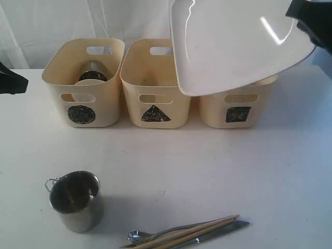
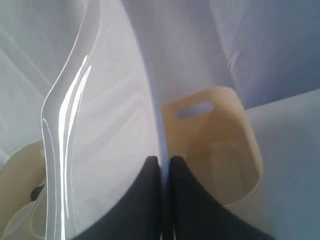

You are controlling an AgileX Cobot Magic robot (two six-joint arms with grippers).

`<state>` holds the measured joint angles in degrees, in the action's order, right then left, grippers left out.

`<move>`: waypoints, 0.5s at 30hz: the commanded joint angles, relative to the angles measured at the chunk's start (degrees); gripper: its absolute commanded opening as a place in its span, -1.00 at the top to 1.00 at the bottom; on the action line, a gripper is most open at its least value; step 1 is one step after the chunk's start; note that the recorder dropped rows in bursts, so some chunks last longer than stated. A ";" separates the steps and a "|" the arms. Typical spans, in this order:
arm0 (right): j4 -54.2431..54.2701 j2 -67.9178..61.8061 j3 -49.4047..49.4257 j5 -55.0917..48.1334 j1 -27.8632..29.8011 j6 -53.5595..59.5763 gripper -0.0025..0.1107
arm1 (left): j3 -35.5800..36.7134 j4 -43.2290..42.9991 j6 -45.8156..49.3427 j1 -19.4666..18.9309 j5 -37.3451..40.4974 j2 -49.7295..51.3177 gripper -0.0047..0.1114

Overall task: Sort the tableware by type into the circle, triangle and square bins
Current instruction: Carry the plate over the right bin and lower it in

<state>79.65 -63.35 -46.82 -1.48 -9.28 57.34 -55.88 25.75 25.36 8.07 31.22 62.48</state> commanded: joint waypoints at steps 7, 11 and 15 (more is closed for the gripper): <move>0.83 -5.98 -6.35 11.23 0.35 6.70 0.96 | 0.44 0.15 0.11 0.03 0.46 -0.51 0.92; 0.83 -8.40 -8.06 11.48 1.50 7.03 0.96 | 0.44 0.15 0.11 0.03 0.46 -0.51 0.92; 0.25 -10.88 -10.05 12.88 1.93 7.03 0.96 | 0.44 0.15 0.11 0.03 0.46 -0.51 0.92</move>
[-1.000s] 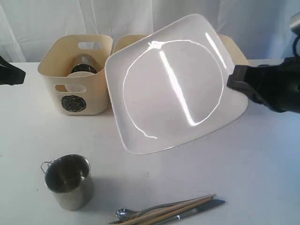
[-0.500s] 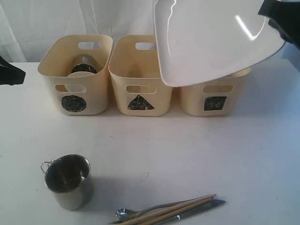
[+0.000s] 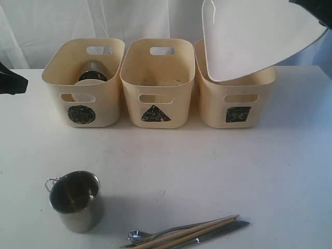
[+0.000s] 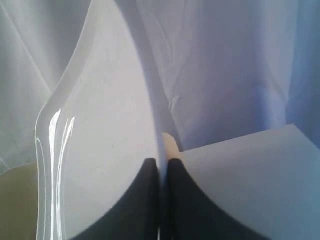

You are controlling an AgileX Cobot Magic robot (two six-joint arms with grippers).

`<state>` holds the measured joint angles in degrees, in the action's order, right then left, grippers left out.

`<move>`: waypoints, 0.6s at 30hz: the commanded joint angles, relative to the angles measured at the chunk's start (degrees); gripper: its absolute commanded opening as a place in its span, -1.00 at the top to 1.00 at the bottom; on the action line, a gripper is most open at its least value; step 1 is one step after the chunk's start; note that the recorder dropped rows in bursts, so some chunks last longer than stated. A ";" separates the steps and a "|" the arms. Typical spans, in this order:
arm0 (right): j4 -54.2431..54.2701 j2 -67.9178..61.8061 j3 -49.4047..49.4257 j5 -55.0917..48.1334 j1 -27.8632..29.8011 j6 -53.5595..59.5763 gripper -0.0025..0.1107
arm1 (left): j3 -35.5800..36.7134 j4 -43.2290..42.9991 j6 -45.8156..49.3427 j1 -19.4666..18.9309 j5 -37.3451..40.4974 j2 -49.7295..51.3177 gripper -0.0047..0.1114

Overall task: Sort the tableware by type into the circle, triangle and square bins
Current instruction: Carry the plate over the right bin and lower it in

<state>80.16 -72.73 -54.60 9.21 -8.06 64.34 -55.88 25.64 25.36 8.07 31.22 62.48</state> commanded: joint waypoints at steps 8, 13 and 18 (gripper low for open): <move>-2.46 -6.80 -8.19 3.84 0.71 5.52 0.96 | 0.44 -0.50 0.11 0.03 0.46 -0.51 0.92; -4.48 -11.66 -10.85 2.78 0.71 6.54 0.96 | 0.44 -0.48 0.11 0.03 0.11 -0.51 0.92; -10.07 -16.81 -13.17 2.37 0.71 6.54 0.96 | 0.44 -0.91 0.11 0.03 0.04 -0.51 0.92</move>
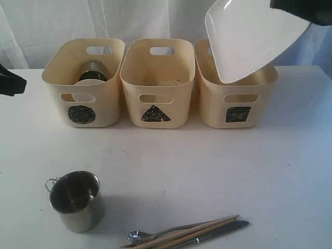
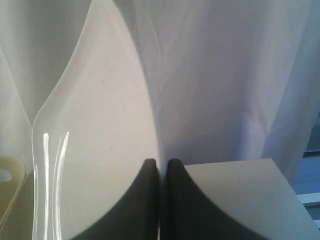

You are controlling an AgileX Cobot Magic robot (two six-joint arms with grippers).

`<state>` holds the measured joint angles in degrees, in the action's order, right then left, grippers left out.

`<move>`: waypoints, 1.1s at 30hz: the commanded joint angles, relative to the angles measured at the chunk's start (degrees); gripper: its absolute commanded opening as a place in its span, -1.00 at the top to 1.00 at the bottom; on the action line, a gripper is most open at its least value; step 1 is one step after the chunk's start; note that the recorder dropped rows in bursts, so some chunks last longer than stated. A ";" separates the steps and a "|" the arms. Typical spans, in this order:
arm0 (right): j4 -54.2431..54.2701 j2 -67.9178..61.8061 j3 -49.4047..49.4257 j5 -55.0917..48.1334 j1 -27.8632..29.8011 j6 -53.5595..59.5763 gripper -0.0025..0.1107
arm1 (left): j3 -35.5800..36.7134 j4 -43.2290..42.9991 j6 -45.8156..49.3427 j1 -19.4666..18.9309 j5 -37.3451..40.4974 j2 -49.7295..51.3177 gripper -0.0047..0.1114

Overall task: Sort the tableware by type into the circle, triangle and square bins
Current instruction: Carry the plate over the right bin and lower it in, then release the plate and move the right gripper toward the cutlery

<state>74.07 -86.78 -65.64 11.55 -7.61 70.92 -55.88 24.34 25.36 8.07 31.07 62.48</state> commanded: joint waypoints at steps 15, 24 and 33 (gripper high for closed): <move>-5.49 -8.15 -8.55 -13.03 0.26 3.59 0.82 | 0.44 0.03 0.11 0.03 -0.04 -0.51 0.92; -5.49 -7.64 -8.54 -12.79 0.26 3.59 0.63 | 0.44 0.02 0.00 0.03 0.17 -0.51 0.92; -7.11 2.54 -5.48 -32.74 0.26 -1.87 0.96 | 0.44 0.02 -0.10 0.03 0.17 -0.37 0.92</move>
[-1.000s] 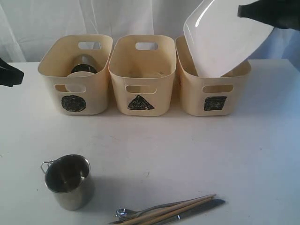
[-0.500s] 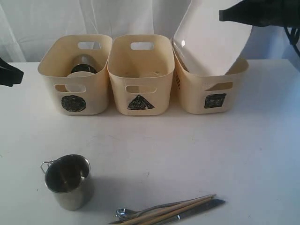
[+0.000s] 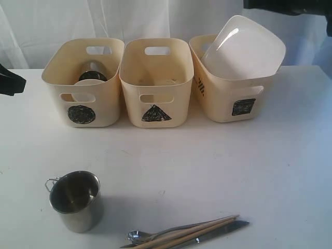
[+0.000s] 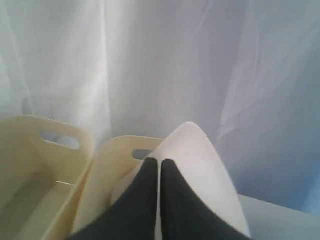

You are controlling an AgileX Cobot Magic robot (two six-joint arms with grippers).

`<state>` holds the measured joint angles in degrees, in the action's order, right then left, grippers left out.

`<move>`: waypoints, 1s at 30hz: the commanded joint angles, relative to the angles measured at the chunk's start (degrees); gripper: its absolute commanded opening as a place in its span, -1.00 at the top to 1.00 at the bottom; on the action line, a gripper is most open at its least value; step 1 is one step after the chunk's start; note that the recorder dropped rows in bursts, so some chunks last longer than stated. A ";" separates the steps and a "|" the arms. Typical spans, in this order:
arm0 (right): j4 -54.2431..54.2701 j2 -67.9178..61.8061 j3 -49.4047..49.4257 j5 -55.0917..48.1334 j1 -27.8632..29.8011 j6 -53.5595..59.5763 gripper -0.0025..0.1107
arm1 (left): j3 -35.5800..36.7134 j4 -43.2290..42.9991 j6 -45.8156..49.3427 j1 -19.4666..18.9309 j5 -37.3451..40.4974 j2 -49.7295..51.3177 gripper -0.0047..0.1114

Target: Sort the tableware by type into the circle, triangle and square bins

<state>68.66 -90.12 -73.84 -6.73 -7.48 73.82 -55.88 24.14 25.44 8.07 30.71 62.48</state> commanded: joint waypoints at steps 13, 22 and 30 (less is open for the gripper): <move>-19.16 22.29 36.83 -40.97 -11.15 -26.98 0.96 | 0.44 0.23 -1.23 0.03 0.53 -0.17 0.92; -19.16 17.04 44.43 -38.76 -17.91 -27.82 0.96 | 0.44 0.23 -1.23 0.03 0.53 -0.17 0.92; -19.05 9.59 44.55 -29.60 -20.55 -27.82 0.96 | 0.44 0.23 -1.22 0.03 0.53 0.27 0.92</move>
<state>49.41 -78.27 -29.53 -39.82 -27.34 46.05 -55.88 23.99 24.58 8.07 30.71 62.48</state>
